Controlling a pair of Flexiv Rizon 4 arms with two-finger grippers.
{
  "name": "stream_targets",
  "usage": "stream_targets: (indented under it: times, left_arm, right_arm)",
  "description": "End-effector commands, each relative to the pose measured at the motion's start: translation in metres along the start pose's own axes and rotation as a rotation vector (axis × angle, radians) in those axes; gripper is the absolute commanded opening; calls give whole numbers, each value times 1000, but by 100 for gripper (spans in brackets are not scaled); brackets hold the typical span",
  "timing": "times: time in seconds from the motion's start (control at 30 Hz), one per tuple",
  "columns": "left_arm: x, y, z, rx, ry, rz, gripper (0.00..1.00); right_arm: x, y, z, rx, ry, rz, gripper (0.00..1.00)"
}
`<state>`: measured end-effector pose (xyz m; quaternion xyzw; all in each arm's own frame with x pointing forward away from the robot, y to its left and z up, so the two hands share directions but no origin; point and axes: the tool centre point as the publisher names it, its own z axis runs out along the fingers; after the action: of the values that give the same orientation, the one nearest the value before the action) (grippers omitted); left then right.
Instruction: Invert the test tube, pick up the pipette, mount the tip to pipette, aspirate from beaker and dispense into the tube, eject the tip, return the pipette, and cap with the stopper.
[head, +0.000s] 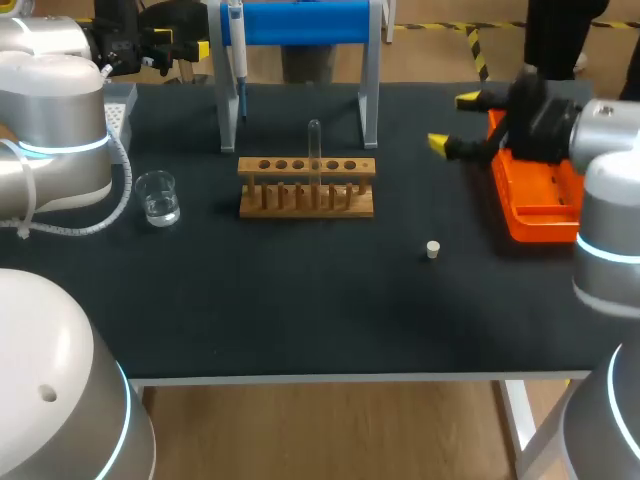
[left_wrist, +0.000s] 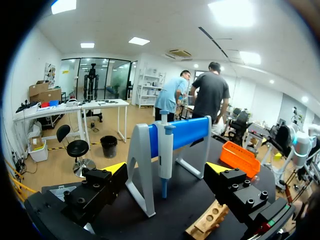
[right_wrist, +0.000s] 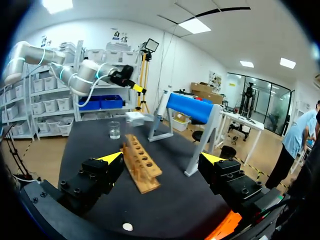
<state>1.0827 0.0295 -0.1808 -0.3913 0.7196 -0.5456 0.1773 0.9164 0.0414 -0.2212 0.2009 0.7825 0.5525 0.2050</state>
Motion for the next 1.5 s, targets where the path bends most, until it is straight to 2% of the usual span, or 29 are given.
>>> stream_targets:
  times: [0.03, 0.33, 0.8, 0.93, 1.0, 1.1, 1.27, 1.37, 1.5]
  left_arm:
    - [0, 0, 0, 1, 1, -1, 100]
    - [0, 0, 0, 1, 1, -1, 100]
    - [0, 0, 0, 1, 1, -1, 100]
    - [37, 17, -20, 37, -1, 46, 100]
    - [60, 31, -30, 12, -26, 76, 100]
    - [100, 54, -47, 21, -26, 103, 100]
    - [151, 88, -65, 41, -28, 132, 100]
    - [173, 105, -69, 50, -17, 145, 100]
    - [188, 122, -71, 63, -20, 151, 100]
  right_arm:
    - [27, -13, 7, -64, 4, -32, 100]
    - [49, -20, 18, -58, 36, -56, 100]
    - [49, -20, 18, -58, 36, -56, 100]
    - [49, -20, 18, -58, 36, -56, 100]
    - [49, -20, 18, -58, 36, -56, 100]
    - [49, -20, 18, -58, 36, -56, 100]
    - [49, -20, 18, -58, 36, -56, 100]
    - [49, -20, 18, -58, 36, -56, 100]
    - [49, -20, 18, -58, 36, -56, 100]
